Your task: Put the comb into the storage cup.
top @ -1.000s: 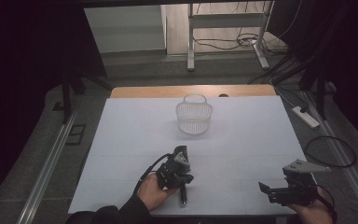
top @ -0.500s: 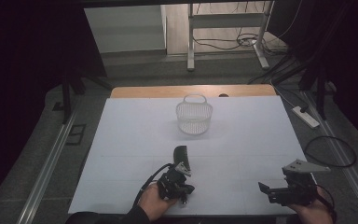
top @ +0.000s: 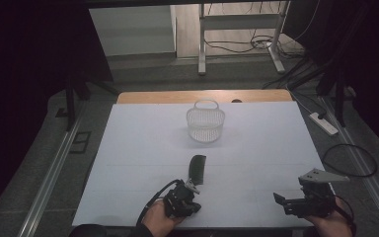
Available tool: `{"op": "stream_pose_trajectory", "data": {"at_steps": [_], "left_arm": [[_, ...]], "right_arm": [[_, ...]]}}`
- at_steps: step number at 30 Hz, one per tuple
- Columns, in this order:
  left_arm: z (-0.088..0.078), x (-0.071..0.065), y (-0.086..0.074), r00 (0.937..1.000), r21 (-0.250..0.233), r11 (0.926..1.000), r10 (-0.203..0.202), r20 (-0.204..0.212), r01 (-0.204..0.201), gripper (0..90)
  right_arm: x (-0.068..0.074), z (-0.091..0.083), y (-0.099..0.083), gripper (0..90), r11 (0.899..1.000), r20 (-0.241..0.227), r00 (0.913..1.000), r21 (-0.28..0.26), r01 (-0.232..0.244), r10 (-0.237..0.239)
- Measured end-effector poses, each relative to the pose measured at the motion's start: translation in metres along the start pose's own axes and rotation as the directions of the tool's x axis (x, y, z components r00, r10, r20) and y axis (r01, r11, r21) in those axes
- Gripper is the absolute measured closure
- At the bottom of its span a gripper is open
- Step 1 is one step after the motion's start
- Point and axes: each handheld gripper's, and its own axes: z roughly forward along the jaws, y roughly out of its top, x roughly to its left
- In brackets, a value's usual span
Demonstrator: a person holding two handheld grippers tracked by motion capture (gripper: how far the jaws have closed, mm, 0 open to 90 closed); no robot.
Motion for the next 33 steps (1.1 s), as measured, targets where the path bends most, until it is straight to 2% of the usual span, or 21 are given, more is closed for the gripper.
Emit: {"op": "stream_pose_trajectory", "data": {"at_steps": [9,13,21,30,33], "left_arm": [[-0.005,0.011,-0.004,0.9990,0.006,0.9990,-0.043,-0.013,0.043,88.9],[-0.009,0.016,-0.006,0.9972,0.012,0.9982,-0.059,-0.046,0.059,88.8],[-0.012,0.026,-0.008,0.9942,0.009,0.9963,-0.085,-0.066,0.086,88.9],[-0.014,0.029,-0.007,0.9934,0.012,0.9962,-0.086,-0.076,0.087,88.8],[-0.018,0.026,-0.005,0.9953,-0.013,0.9971,-0.076,-0.061,0.075,87.5]], "right_arm": [[0.000,0.000,0.000,0.5,1.000,-0.001,1.0000,0.000,0.000,0.000],[0.000,0.000,0.000,0.5,1.000,-0.001,1.0000,-0.001,0.002,-0.002],[0.000,0.000,0.000,0.9,1.000,-0.005,1.0000,-0.002,0.006,-0.006],[0.000,0.000,0.000,1.0,1.000,-0.006,1.0000,-0.002,0.008,-0.008],[0.000,0.000,0.000,1.1,1.000,-0.007,0.9999,-0.003,0.008,-0.008]]}}
